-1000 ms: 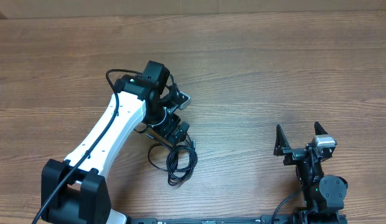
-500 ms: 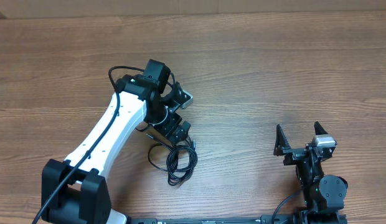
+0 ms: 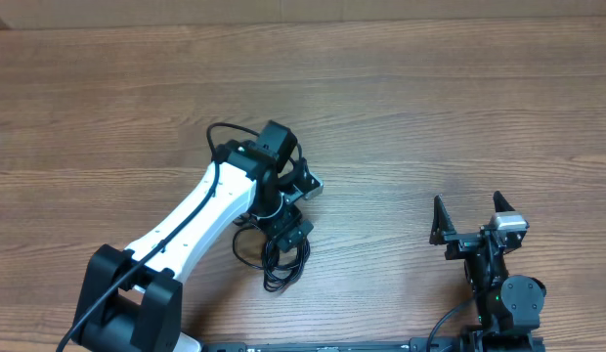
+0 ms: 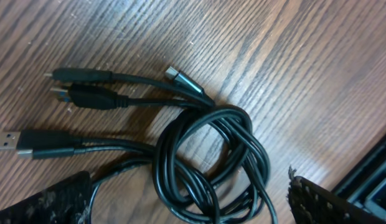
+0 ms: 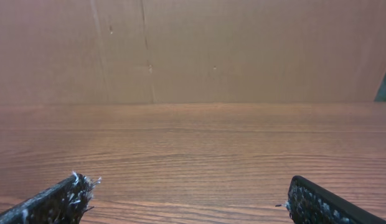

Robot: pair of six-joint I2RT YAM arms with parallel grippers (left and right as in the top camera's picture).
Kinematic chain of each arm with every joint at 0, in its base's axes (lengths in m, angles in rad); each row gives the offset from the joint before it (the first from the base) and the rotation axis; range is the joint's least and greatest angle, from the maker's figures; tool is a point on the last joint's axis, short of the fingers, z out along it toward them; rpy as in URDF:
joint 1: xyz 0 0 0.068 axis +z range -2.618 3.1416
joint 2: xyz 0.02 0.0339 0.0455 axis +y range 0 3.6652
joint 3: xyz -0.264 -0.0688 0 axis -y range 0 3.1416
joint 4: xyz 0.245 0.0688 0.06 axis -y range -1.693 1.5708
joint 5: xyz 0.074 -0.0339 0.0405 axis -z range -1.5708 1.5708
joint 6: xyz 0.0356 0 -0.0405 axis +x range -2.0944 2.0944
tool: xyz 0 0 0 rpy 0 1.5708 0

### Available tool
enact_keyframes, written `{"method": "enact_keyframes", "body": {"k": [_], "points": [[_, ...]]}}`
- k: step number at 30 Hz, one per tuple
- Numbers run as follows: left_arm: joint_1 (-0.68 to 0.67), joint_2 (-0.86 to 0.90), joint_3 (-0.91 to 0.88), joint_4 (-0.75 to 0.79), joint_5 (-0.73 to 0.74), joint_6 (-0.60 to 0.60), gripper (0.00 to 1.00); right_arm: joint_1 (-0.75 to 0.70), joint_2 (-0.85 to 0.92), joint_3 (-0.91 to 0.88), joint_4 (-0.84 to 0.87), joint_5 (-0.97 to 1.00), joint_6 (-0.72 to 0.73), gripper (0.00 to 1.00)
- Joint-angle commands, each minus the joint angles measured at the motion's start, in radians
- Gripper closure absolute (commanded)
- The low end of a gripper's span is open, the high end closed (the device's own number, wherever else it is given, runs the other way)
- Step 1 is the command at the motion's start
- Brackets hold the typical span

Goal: Untangle cables
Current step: 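Lower the left gripper and close it on the cable bundle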

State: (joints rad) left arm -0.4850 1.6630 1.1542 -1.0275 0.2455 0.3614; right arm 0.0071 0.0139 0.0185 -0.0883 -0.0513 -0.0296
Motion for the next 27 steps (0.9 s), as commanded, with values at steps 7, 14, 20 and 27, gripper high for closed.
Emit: {"method": "enact_keyframes", "body": {"k": [7, 14, 20, 27], "points": [[-0.006, 0.007, -0.105, 0.079, -0.016, 0.035, 0.00, -0.003, -0.011, -0.010, 0.006, 0.006, -0.005, 0.00], [-0.006, 0.007, -0.114, 0.096, -0.001, 0.036, 0.21, -0.003, -0.011, -0.010, 0.006, 0.006, -0.005, 0.00], [-0.006, 0.007, -0.122, 0.098, 0.018, 0.035, 0.23, -0.003, -0.011, -0.010, 0.006, 0.006, -0.005, 0.00], [-0.006, 0.009, -0.187, 0.153, 0.018, 0.035, 0.23, -0.003, -0.011, -0.010, 0.006, 0.006, -0.005, 0.00]]}}
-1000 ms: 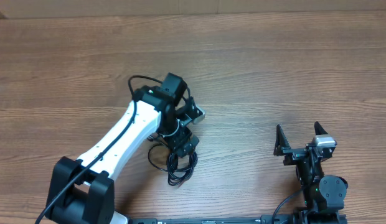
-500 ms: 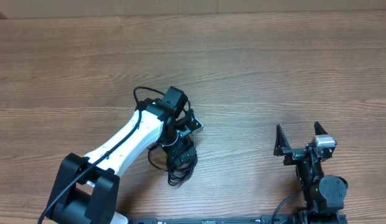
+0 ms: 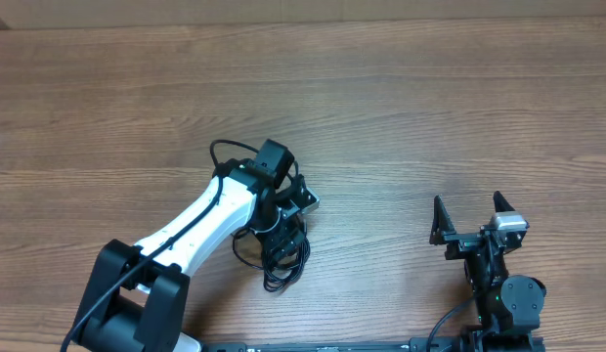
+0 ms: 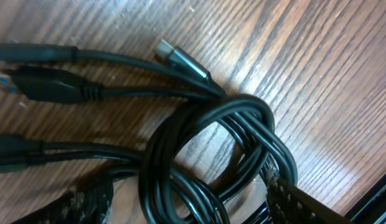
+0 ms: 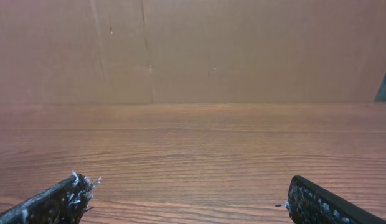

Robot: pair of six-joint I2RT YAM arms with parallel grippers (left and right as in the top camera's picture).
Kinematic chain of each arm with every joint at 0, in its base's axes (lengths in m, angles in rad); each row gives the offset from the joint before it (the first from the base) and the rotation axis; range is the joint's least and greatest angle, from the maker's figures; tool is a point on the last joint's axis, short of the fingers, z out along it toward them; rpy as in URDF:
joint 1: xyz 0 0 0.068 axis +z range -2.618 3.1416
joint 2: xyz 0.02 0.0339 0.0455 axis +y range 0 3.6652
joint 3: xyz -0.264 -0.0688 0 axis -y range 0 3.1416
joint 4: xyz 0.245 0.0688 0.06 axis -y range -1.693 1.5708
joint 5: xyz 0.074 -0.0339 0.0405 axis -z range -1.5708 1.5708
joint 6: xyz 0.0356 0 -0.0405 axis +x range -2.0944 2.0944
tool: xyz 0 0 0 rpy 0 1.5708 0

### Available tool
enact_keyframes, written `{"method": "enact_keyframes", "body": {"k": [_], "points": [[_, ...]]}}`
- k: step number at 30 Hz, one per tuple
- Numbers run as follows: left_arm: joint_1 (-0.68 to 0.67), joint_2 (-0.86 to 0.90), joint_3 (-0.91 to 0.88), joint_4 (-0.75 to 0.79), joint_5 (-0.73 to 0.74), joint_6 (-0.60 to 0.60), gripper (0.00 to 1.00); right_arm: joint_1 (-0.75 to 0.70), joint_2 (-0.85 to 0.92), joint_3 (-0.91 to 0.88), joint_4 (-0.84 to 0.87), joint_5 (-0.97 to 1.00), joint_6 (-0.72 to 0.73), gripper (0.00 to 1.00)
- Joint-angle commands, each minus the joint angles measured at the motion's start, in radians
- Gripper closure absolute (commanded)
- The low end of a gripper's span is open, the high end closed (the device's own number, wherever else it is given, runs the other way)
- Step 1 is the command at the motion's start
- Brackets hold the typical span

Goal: Untangle cables
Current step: 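Lower the left gripper and close it on the cable bundle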

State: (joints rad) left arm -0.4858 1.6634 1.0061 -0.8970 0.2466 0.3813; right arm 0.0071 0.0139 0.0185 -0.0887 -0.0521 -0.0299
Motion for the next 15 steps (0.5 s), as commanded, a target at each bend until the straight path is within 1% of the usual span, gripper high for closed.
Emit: {"method": "enact_keyframes", "body": {"k": [1, 4, 5, 7, 9, 11, 15], "points": [[-0.006, 0.008, -0.044, 0.027, 0.017, 0.015, 0.23, -0.003, -0.011, -0.010, 0.007, 0.006, -0.004, 0.00], [-0.006, 0.008, -0.050, 0.040, 0.042, 0.015, 0.27, -0.003, -0.011, -0.010, 0.007, 0.006, -0.004, 0.00], [-0.006, 0.008, -0.050, 0.055, 0.058, 0.015, 0.34, -0.003, -0.011, -0.010, 0.007, 0.006, -0.004, 0.00], [-0.006, 0.008, -0.050, 0.064, 0.065, 0.015, 0.43, -0.003, -0.011, -0.010, 0.007, 0.006, -0.004, 0.00], [-0.006, 0.008, -0.050, 0.066, 0.065, 0.015, 0.48, -0.003, -0.011, -0.010, 0.007, 0.007, -0.004, 0.00], [-0.006, 0.008, -0.050, 0.066, 0.065, 0.015, 0.52, -0.003, -0.011, -0.010, 0.007, 0.006, -0.004, 0.00], [-0.006, 0.008, -0.055, 0.064, 0.064, 0.015, 0.54, -0.003, -0.011, -0.010, 0.007, 0.006, -0.004, 0.00]]}}
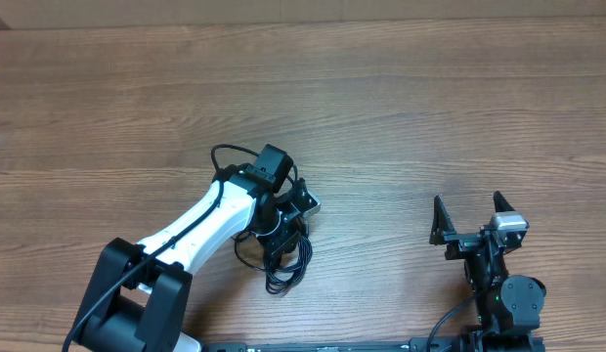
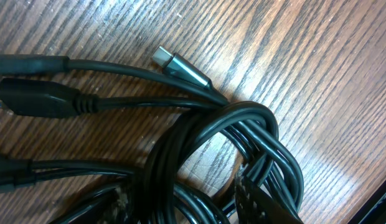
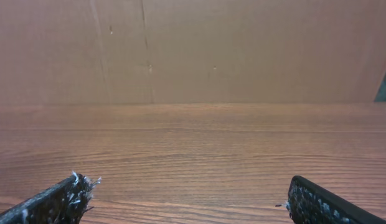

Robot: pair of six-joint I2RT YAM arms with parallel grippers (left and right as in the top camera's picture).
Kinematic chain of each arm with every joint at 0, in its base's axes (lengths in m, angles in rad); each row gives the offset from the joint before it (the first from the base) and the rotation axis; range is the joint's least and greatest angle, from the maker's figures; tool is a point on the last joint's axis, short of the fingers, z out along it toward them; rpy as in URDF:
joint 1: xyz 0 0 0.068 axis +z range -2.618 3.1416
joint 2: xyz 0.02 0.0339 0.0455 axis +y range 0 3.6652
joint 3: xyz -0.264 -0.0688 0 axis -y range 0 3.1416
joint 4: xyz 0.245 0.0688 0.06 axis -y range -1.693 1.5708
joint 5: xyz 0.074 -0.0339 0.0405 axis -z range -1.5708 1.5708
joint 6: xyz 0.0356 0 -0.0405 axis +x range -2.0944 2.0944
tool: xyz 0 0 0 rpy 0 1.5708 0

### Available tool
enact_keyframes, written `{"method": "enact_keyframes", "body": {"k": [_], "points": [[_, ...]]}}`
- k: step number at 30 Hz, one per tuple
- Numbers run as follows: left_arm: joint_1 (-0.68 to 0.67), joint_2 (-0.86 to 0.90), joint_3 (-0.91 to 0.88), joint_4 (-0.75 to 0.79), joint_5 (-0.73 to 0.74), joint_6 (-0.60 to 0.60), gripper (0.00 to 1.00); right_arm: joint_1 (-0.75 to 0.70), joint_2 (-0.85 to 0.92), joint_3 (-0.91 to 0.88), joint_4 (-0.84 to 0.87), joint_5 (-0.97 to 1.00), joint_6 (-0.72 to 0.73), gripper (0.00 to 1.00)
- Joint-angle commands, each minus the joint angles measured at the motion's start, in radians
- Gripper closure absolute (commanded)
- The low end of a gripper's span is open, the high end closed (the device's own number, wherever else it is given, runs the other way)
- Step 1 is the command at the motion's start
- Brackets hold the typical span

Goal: Untangle cables
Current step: 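Lower the left gripper and close it on the cable bundle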

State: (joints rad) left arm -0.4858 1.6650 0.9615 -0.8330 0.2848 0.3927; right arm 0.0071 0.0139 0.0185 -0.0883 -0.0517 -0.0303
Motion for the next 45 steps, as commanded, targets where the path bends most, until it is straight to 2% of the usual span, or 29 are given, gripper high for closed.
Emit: {"method": "enact_keyframes", "body": {"k": [1, 10, 14, 17, 24, 29, 39, 42, 45], "points": [[-0.006, 0.007, -0.012, 0.001, 0.026, 0.004, 0.54, -0.003, -0.011, -0.010, 0.006, 0.006, -0.004, 0.00], [-0.006, 0.009, -0.041, 0.024, 0.027, 0.003, 0.55, -0.003, -0.011, -0.010, 0.006, 0.006, -0.004, 0.00], [-0.006, 0.009, -0.044, 0.031, 0.027, 0.003, 0.64, -0.003, -0.011, -0.010, 0.006, 0.006, -0.004, 0.00], [-0.006, 0.009, -0.044, 0.034, 0.027, 0.003, 0.67, -0.003, -0.011, -0.010, 0.006, 0.006, -0.004, 0.00], [-0.006, 0.009, -0.044, 0.047, 0.026, 0.003, 0.67, -0.003, -0.011, -0.010, 0.006, 0.006, -0.004, 0.00], [-0.006, 0.009, -0.044, 0.049, 0.019, 0.003, 0.71, -0.003, -0.011, -0.010, 0.006, 0.006, -0.004, 0.00], [-0.006, 0.009, -0.044, 0.048, 0.019, 0.003, 0.64, -0.003, -0.011, -0.010, 0.006, 0.006, -0.004, 0.00], [-0.006, 0.009, -0.044, 0.048, 0.019, 0.003, 0.66, -0.003, -0.011, -0.010, 0.006, 0.006, -0.004, 0.00], [-0.006, 0.009, -0.044, 0.052, 0.019, 0.003, 0.72, -0.003, -0.011, -0.010, 0.006, 0.006, -0.004, 0.00]]}}
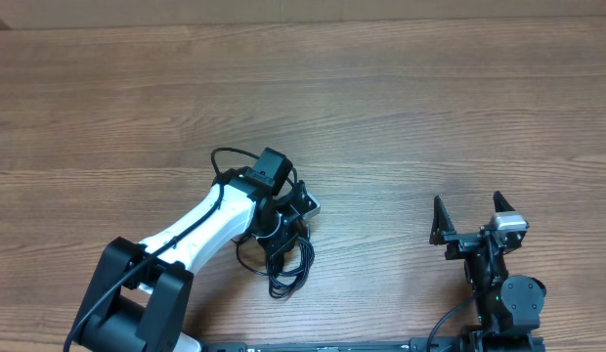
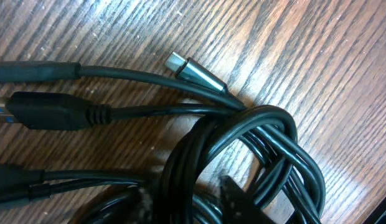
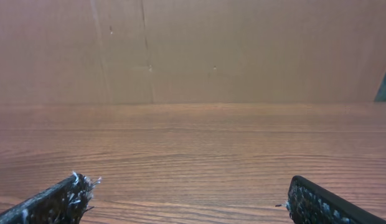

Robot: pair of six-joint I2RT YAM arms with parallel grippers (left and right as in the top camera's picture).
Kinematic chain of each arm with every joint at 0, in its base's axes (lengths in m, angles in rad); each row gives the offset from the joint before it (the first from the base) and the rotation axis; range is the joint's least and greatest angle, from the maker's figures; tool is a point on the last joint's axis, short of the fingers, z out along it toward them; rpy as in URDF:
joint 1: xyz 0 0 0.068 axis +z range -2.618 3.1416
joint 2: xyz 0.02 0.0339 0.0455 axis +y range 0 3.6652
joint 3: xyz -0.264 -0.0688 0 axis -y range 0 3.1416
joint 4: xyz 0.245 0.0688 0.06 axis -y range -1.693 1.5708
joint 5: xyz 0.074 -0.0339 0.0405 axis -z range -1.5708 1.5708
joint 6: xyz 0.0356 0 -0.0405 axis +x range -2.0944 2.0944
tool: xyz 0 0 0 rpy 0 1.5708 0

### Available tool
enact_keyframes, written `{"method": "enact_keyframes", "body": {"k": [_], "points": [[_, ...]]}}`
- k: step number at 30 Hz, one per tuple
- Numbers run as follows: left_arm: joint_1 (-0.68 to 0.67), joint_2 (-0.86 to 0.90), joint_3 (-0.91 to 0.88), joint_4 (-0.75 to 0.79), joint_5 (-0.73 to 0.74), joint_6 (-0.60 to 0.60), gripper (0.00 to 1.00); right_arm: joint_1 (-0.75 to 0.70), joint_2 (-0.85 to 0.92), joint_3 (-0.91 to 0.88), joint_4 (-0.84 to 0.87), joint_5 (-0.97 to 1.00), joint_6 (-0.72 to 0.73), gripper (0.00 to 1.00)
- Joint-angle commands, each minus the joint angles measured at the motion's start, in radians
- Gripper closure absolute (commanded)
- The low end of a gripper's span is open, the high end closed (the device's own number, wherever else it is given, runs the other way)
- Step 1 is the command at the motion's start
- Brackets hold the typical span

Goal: Untangle cables
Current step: 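Lower the left gripper and close it on the cable bundle, then lift the cable bundle with the left gripper toward the center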

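Observation:
A tangle of black cables (image 1: 286, 272) lies on the wooden table near the front, left of centre. In the left wrist view the coil (image 2: 271, 115) is knotted, with a metal-tipped plug (image 2: 183, 65) and a thick black plug (image 2: 50, 111) fanning out to the left. My left gripper (image 1: 281, 240) is down on the coil, and its fingertips (image 2: 233, 196) pinch a band of strands between them. My right gripper (image 1: 469, 223) rests at the front right, far from the cables, open and holding nothing (image 3: 187, 199).
A bare wooden tabletop (image 1: 430, 108) spreads all round. A brown cardboard wall (image 3: 193, 50) stands at the table's far edge. The right arm's base (image 1: 503, 303) sits at the front right edge.
The left gripper's fingers have drawn closer together on the coil's strands. The bundle has shifted slightly in the wrist view. The right arm is unchanged.
The left gripper first hung open above the cable tangle with the whole knot in view. It was then lower, with its fingers wide on either side of the coil, then narrower around the strands. Now it grips them. The right gripper stayed open and still throughout.

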State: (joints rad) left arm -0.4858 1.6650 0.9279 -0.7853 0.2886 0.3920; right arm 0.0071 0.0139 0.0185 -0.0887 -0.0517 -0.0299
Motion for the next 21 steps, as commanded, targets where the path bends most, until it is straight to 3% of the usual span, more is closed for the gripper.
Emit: {"method": "enact_keyframes", "body": {"k": [1, 5, 13, 21], "points": [[-0.006, 0.009, -0.011, 0.005, 0.016, 0.004, 0.74, -0.003, -0.011, -0.010, 0.007, 0.006, -0.004, 0.00], [-0.006, 0.009, -0.011, 0.005, 0.018, 0.004, 0.96, -0.003, -0.011, -0.010, 0.007, 0.006, -0.004, 0.00], [-0.006, 0.009, -0.009, 0.035, 0.107, 0.003, 0.96, -0.003, -0.011, -0.010, 0.007, 0.006, -0.004, 0.00], [-0.005, 0.008, 0.087, 0.064, 0.235, -0.100, 0.96, -0.003, -0.011, -0.010, 0.007, 0.006, -0.004, 0.00]]}}
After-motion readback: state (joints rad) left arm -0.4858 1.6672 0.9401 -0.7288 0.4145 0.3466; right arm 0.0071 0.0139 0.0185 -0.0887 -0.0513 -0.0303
